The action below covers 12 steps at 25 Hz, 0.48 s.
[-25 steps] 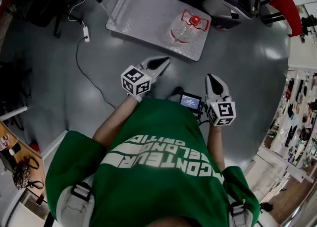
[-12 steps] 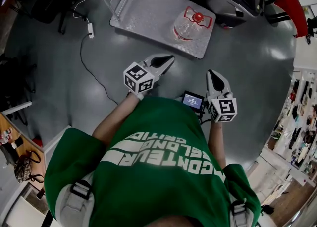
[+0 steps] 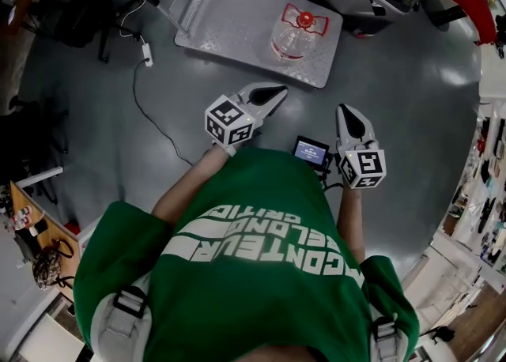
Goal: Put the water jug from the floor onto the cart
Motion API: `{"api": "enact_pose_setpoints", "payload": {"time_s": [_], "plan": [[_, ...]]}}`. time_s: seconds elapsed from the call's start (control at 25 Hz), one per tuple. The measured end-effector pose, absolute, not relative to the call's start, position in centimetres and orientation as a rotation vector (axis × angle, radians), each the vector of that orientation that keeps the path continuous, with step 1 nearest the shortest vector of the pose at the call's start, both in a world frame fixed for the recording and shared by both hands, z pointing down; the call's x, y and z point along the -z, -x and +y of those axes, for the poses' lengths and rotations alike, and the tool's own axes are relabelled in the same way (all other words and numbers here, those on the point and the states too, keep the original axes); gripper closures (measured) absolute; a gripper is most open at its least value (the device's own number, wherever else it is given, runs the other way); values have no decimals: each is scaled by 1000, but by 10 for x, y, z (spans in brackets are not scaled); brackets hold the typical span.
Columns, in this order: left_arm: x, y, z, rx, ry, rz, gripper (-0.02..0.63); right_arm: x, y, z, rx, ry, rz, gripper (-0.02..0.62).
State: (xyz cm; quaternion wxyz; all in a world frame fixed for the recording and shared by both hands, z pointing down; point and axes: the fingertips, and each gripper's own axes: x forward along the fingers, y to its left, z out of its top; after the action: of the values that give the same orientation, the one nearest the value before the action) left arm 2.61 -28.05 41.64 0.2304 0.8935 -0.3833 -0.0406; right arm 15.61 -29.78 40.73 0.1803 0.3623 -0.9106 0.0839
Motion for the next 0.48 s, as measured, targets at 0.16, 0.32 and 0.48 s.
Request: {"api": "enact_pose_setpoints", "payload": {"time_s": [0.16, 0.32, 0.48], "plan": [[-414, -62, -286, 83, -2482, -1038, 591, -407, -193, -306, -268, -1060, -2589, 603], [-419, -97, -285, 52, -2489, -1020, 591, -409, -227, -307, -277, -1081, -2590, 603], [-419, -125, -280, 27, -2494, -1011, 591, -412, -254, -304, -291, -1083, -2594, 603]]}}
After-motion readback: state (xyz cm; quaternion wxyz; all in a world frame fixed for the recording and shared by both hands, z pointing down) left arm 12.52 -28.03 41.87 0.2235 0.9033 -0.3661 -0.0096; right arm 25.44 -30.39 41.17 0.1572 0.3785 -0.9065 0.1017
